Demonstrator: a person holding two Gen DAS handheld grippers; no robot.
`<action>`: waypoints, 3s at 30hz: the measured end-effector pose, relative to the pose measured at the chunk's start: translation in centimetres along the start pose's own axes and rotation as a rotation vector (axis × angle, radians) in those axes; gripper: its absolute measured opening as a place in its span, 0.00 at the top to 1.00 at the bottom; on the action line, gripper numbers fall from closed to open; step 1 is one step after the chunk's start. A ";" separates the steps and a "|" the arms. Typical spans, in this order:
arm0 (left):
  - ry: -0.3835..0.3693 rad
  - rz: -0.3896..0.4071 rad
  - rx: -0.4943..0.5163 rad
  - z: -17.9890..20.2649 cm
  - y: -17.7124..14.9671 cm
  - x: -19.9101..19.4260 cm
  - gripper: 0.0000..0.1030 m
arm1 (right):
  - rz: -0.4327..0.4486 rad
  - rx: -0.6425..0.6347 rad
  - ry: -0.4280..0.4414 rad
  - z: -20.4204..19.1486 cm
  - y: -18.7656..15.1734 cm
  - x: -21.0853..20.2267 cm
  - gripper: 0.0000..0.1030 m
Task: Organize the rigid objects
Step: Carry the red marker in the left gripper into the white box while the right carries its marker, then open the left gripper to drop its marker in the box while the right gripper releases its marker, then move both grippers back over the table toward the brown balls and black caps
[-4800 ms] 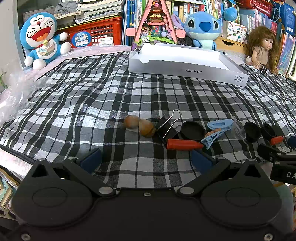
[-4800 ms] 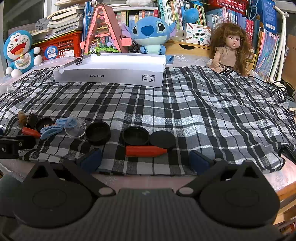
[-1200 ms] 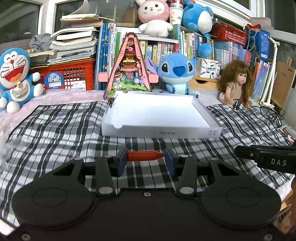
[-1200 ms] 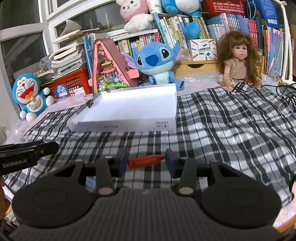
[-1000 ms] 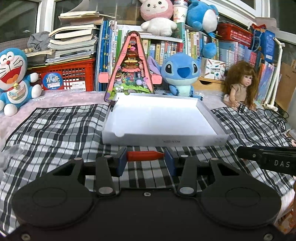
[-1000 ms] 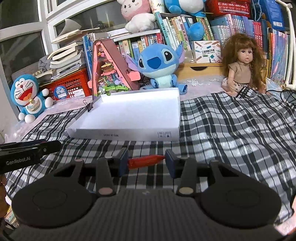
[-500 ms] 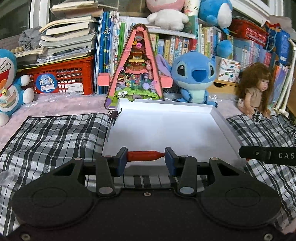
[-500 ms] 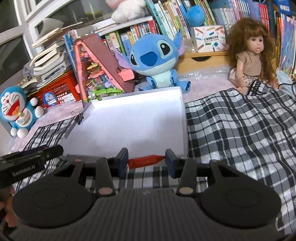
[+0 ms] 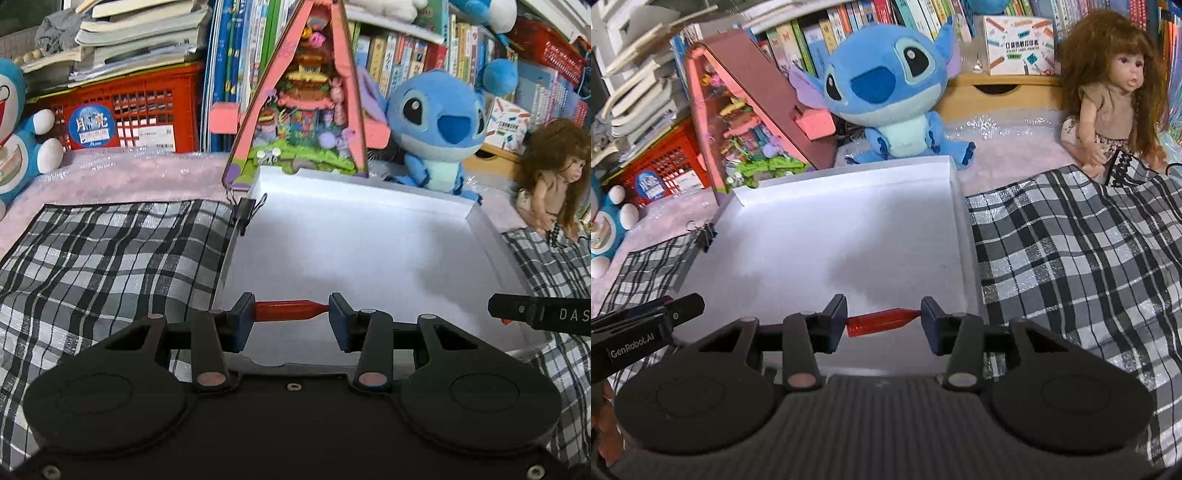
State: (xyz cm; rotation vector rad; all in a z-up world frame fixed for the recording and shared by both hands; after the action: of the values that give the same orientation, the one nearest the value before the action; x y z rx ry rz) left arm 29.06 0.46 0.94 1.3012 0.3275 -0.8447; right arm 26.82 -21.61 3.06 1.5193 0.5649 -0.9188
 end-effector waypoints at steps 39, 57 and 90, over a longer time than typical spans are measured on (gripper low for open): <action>0.022 -0.122 0.086 0.5 -1.6 1.7 0.59 | -0.119 -0.080 -0.033 -2.5 -1.0 2.5 0.38; 0.012 -0.117 0.085 1.2 -1.8 0.3 0.45 | -0.086 -0.061 -0.068 0.0 -0.6 3.1 0.20; -0.093 0.149 0.165 6.6 -11.5 -14.0 0.18 | 0.303 -0.178 0.090 2.4 -9.8 -10.3 0.09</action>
State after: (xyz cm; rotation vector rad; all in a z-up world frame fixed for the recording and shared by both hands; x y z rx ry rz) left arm 10.04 -0.98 3.71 1.4156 0.0867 -0.8155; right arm 12.68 -20.75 5.65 1.4410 0.4523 -0.5544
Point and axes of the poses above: each gripper's, at about its wrist camera, not at the fingertips, and x roughly the way its jaws point, z to its right, y to its top, the point moved 5 cm from there along x, roughly the way its jaws point, and after that the axes turned 15 degrees about -y, right-handed, at the moved point
